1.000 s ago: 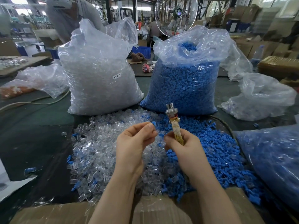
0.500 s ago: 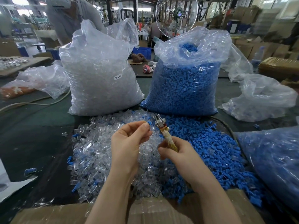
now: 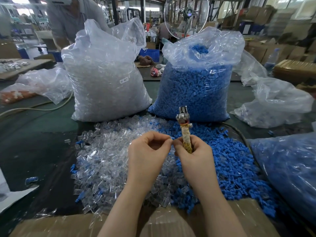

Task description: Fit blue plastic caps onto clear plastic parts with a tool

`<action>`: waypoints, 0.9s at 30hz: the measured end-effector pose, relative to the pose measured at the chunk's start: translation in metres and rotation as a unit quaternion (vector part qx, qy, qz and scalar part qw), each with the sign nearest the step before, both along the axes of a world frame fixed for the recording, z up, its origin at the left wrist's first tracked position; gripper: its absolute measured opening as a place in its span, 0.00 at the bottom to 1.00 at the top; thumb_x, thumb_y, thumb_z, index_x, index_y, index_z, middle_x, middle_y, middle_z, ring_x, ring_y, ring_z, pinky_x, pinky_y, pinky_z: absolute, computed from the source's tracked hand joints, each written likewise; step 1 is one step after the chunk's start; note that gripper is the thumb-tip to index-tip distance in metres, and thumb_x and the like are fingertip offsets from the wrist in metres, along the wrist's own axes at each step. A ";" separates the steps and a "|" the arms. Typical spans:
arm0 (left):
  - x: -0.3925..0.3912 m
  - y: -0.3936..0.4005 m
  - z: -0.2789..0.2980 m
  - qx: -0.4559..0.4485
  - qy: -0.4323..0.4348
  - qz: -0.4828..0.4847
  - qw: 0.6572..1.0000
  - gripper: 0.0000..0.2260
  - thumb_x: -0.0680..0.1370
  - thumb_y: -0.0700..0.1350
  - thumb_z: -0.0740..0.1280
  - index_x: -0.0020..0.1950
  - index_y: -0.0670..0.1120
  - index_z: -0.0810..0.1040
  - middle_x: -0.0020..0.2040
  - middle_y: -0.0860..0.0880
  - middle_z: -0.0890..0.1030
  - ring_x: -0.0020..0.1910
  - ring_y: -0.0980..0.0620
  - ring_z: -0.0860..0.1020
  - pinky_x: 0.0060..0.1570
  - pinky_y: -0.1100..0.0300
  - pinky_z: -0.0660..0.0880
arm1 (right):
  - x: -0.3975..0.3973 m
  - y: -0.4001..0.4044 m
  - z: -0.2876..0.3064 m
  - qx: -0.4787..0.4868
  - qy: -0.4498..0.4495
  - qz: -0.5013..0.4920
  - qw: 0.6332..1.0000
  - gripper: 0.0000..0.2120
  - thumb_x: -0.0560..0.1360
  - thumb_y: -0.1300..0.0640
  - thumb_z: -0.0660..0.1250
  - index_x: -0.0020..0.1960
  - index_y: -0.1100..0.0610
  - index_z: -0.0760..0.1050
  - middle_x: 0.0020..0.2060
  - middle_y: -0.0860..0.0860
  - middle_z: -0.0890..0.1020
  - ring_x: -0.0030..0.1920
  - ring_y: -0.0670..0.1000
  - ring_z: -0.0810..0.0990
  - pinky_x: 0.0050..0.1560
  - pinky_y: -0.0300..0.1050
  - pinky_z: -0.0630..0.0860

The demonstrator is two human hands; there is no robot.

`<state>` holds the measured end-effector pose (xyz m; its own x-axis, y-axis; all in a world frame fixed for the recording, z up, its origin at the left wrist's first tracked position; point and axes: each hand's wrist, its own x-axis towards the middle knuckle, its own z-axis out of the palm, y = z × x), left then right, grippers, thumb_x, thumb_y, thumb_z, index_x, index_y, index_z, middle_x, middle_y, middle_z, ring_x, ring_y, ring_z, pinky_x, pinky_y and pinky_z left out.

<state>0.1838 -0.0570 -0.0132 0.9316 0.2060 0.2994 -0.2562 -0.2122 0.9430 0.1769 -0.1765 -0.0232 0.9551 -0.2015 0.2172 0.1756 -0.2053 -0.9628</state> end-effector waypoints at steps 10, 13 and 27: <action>-0.002 0.000 -0.002 0.035 -0.049 0.006 0.998 0.10 0.71 0.37 0.77 0.40 0.53 0.84 0.37 0.59 0.84 0.37 0.63 0.82 0.39 0.72 0.76 | -0.001 0.001 0.001 -0.005 0.004 -0.010 1.000 0.08 0.76 0.55 0.69 0.39 0.53 0.77 0.24 0.44 0.74 0.24 0.41 0.67 0.24 0.36 0.66; -0.001 0.000 -0.003 0.037 -0.054 0.007 0.998 0.09 0.71 0.37 0.77 0.41 0.51 0.85 0.38 0.58 0.85 0.37 0.62 0.83 0.40 0.70 0.78 | -0.001 0.001 0.001 -0.002 0.006 -0.012 1.000 0.08 0.76 0.55 0.69 0.39 0.53 0.77 0.24 0.43 0.74 0.23 0.41 0.67 0.24 0.35 0.66; 0.008 0.016 -0.001 -0.278 0.054 -0.045 0.958 0.05 0.72 0.39 0.74 0.39 0.49 0.87 0.38 0.46 0.85 0.37 0.53 0.84 0.38 0.65 0.78 | -0.001 -0.022 0.001 -0.109 0.079 0.129 0.983 0.06 0.74 0.53 0.72 0.42 0.51 0.76 0.31 0.45 0.77 0.31 0.41 0.73 0.35 0.37 0.71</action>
<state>0.1915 -0.0409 -0.0138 0.9724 0.2233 0.0672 -0.1440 0.3480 0.9264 0.1761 -0.1980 -0.0225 0.9935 0.0865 0.0736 0.1010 -0.3773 -0.9206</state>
